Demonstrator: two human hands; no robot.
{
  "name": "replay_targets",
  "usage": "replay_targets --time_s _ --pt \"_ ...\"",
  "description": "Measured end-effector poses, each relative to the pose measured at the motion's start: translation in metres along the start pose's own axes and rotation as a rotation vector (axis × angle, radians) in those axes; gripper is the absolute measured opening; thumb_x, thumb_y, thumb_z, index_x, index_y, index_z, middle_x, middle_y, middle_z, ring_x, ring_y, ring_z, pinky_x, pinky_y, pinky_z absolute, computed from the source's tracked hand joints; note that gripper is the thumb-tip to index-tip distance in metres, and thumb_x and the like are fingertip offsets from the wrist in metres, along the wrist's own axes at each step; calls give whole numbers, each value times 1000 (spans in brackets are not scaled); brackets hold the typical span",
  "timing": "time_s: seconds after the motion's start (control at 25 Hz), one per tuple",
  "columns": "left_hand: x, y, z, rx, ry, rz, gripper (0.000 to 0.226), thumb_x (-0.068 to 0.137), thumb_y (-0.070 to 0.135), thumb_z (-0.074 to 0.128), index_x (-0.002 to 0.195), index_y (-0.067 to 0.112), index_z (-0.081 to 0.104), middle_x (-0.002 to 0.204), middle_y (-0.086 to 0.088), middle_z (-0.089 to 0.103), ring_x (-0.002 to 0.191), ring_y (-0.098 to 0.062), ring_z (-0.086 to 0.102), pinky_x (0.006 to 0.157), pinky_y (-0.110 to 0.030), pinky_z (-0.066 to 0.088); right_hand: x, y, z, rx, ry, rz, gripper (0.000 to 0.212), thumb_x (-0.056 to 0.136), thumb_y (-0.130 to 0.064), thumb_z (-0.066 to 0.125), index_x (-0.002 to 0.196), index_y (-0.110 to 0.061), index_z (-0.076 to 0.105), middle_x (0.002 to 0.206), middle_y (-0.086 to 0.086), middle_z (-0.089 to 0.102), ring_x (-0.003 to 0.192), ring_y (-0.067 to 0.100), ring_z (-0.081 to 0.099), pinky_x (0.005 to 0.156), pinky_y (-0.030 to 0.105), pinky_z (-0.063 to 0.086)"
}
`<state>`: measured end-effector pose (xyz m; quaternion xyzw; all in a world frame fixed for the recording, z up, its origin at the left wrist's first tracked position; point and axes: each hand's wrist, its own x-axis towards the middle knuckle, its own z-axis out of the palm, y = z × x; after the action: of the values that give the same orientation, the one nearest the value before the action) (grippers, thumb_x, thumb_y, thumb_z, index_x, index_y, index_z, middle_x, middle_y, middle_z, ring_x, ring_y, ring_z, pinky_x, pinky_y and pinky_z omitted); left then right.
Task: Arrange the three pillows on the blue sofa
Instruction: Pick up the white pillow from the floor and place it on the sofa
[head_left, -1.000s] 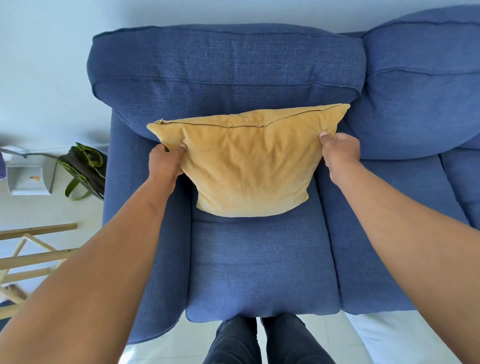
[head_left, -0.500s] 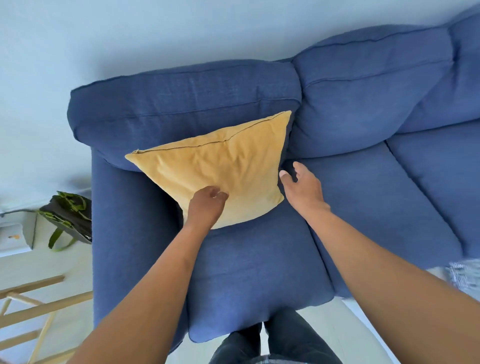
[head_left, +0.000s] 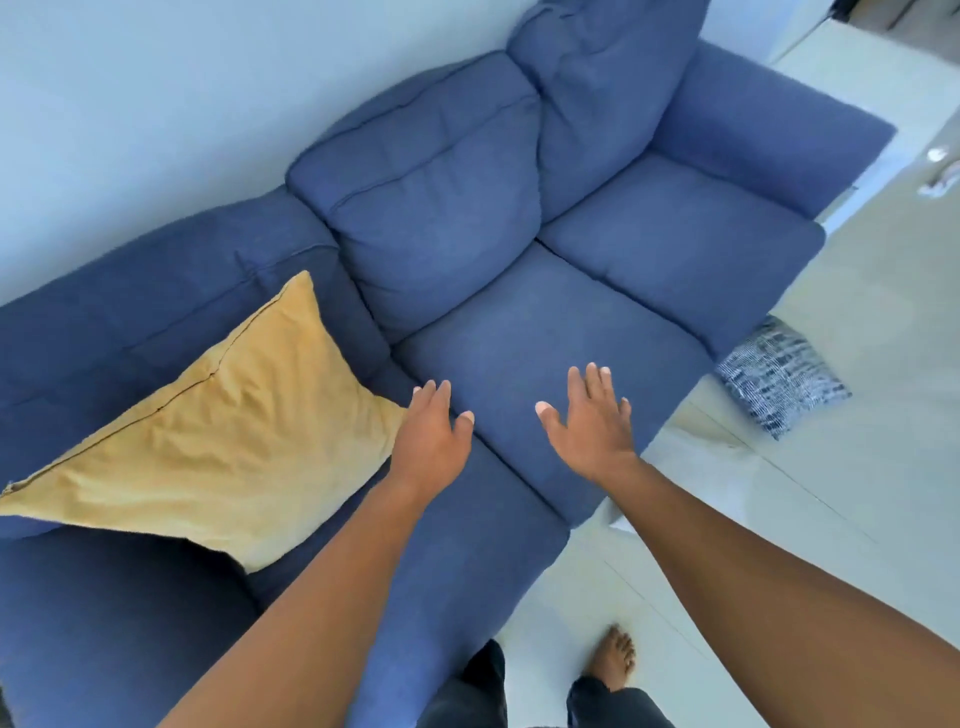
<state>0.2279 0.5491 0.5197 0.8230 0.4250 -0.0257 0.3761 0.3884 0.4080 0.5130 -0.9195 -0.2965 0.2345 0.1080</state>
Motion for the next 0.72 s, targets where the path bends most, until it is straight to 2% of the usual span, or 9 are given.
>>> replay_targets --time_s 0.16,0.48,0.72 --pt "-4 76 70 195 -61 136 70 110 36 48 167 4 22 177 -14 14 166 -30 4 132 -46 15 -20 101 -26 19 13 116 79 109 -56 37 169 -10 12 179 14 0 166 30 -7 129 60 11" --pt "-33 219 213 337 -242 325 76 109 40 49 168 6 16 178 -14 8 166 -30 1 133 -47 12 -76 291 -73 103 63 292 75 109 -53 39 167 -10 18 178 15 6 166 32 0 128 60 16" --pt "-29 275 278 442 -375 406 74 109 36 48 168 7 13 179 -13 5 166 -28 1 133 -46 12 -82 368 -79 160 53 417 77 109 -54 38 168 -9 16 179 15 2 166 32 -5 128 59 16"
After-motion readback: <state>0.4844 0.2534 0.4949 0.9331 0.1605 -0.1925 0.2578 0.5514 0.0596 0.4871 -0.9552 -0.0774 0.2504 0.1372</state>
